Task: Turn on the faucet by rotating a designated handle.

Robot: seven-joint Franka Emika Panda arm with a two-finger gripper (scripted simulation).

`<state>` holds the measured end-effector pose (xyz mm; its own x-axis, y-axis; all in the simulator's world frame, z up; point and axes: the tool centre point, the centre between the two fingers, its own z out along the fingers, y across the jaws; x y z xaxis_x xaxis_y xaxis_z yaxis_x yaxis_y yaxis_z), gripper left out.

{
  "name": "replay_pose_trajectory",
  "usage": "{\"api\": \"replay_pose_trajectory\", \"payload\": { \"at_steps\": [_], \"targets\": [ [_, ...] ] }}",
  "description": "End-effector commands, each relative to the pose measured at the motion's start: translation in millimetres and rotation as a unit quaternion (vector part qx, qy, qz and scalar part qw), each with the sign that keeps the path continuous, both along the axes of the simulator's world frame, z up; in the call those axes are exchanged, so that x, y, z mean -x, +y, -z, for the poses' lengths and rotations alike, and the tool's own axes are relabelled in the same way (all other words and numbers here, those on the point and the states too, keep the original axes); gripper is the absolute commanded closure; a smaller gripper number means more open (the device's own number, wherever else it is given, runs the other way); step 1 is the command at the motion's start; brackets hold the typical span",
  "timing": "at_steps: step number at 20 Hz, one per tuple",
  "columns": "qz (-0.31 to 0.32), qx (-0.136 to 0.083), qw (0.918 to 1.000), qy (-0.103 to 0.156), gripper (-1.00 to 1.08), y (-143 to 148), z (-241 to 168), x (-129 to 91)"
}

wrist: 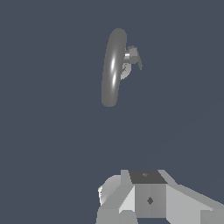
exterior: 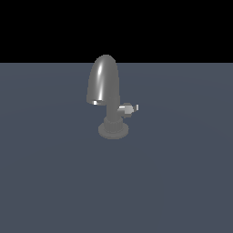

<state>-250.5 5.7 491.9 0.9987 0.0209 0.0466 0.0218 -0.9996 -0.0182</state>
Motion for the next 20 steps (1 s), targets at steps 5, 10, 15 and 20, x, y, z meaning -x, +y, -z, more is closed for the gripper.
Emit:
{"api": "replay_pose_trajectory", "payload": {
  "at_steps": [5, 10, 15, 20],
  "targets": [
    [0.003, -0.001, 1.0, 0.003, 1.08, 1, 0, -2],
    [0.014, -0.008, 0.9997, 0.016, 1.08, 3, 0, -9],
    [0.035, -0.018, 0.9985, 0.039, 1.08, 6, 0, -23],
    [0.066, -0.034, 0.9946, 0.072, 1.08, 10, 0, -44]
  ]
}}
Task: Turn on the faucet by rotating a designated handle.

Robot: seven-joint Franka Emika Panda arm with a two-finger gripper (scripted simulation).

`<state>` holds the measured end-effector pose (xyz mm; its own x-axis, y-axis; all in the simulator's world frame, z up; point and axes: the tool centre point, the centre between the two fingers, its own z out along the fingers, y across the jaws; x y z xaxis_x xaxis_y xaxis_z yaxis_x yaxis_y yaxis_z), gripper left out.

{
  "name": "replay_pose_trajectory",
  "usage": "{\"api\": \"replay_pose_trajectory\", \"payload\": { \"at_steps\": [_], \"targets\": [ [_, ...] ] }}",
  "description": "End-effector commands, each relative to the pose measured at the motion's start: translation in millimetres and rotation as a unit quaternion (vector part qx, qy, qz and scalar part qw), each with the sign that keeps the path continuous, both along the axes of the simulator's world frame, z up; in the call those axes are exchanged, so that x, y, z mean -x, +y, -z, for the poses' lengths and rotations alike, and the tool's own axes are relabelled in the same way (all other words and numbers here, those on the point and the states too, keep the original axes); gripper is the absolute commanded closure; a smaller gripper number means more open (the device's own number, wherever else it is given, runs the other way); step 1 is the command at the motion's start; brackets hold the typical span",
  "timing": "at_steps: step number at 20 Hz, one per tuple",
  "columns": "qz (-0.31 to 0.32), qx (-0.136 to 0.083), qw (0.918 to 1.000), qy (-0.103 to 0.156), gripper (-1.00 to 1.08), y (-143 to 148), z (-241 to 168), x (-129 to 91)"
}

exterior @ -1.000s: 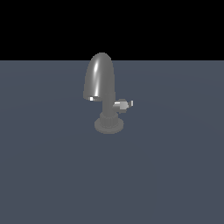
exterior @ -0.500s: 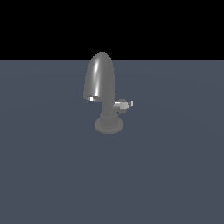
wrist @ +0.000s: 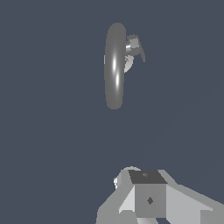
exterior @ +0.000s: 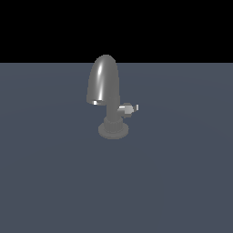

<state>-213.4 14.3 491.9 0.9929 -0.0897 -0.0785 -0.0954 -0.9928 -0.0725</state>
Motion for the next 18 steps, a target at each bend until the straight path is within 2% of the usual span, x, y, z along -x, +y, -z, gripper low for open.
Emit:
{"api": "replay_pose_trajectory", "payload": {
  "at_steps": [1, 10, 18],
  "targets": [
    [0.017, -0.009, 0.9996, 0.019, 1.08, 2, 1, -12],
    [0.086, -0.045, 0.9907, 0.095, 1.08, 5, 8, -58],
    [0.149, -0.078, 0.9717, 0.165, 1.08, 3, 21, -99]
  ]
}}
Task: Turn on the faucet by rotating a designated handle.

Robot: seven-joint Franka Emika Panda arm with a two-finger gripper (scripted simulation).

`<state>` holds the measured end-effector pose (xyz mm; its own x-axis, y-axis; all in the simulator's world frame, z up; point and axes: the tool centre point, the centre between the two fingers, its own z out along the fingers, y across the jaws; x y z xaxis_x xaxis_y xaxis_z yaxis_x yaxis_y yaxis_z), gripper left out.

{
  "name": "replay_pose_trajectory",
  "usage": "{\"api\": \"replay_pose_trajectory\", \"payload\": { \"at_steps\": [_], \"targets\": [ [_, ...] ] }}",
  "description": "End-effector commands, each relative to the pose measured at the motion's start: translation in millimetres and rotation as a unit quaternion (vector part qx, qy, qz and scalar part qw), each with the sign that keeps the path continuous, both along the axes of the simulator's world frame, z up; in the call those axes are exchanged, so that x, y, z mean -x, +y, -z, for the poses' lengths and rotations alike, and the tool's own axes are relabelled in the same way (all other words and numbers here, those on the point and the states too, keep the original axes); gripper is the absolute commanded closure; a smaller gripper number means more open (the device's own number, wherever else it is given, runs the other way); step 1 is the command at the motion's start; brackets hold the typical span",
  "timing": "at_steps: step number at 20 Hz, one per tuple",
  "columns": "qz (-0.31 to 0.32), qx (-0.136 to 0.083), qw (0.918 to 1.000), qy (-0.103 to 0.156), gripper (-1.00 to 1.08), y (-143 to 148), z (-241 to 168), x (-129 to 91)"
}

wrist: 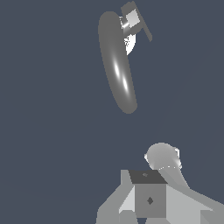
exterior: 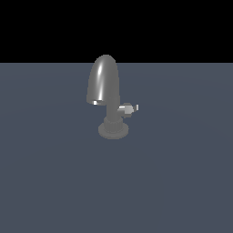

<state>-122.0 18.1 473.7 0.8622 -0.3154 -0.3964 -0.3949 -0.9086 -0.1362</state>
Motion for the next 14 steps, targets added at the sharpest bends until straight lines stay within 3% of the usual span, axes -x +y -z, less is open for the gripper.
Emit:
{"api": "replay_pose_trajectory", "payload": {
  "at_steps": [1, 8, 14],
  "targets": [
    [0.021, -0.011, 0.9995, 0.023, 1.08, -1, 5, -13],
    [0.08, -0.042, 0.992, 0.089, 1.08, -8, 23, -49],
    [0.133, -0.07, 0.9777, 0.147, 1.08, -16, 43, -78]
  ]
}}
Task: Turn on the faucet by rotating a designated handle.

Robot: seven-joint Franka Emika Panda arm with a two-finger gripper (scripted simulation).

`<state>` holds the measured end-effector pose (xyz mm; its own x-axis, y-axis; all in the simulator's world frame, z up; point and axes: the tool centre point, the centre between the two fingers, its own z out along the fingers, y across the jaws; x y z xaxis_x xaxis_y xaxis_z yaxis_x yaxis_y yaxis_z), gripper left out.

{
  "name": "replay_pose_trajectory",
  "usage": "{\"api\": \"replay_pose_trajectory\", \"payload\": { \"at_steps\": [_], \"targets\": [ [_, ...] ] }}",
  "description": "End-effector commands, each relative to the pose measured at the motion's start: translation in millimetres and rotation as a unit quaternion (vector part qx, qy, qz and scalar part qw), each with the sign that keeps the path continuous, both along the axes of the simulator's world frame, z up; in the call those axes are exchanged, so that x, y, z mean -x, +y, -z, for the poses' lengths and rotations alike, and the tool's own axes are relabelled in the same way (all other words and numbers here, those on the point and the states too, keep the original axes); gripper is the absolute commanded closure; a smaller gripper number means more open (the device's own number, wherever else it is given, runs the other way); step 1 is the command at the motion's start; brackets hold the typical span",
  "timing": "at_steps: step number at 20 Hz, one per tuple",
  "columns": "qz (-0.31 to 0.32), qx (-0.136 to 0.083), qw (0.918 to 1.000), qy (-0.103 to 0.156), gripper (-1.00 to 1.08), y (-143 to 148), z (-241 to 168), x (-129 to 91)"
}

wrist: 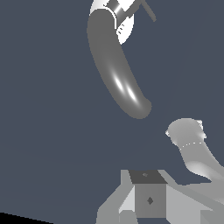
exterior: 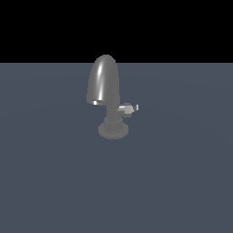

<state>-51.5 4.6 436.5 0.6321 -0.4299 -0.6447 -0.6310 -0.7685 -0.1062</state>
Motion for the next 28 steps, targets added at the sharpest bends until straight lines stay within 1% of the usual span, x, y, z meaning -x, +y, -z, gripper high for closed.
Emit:
{"api": "replay_pose_trajectory", "payload": {
  "at_steps": [1, 4, 7, 10, 14, 18, 21, 25, 28],
  "targets": [
    [0.023, -0.012, 0.9993, 0.026, 1.08, -4, 9, -12],
    [0.051, -0.028, 0.9967, 0.057, 1.08, -9, 22, -26],
    [0.081, -0.044, 0.9917, 0.09, 1.08, -15, 36, -39],
    [0.112, -0.06, 0.9841, 0.124, 1.08, -22, 51, -51],
    [0.152, -0.082, 0.9705, 0.168, 1.08, -31, 73, -65],
    [0.191, -0.103, 0.9535, 0.21, 1.08, -39, 96, -76],
    [0.219, -0.118, 0.9383, 0.24, 1.08, -46, 113, -82],
    [0.256, -0.138, 0.915, 0.28, 1.08, -53, 138, -88],
    [0.283, -0.152, 0.8948, 0.31, 1.08, -59, 157, -91]
  ]
}}
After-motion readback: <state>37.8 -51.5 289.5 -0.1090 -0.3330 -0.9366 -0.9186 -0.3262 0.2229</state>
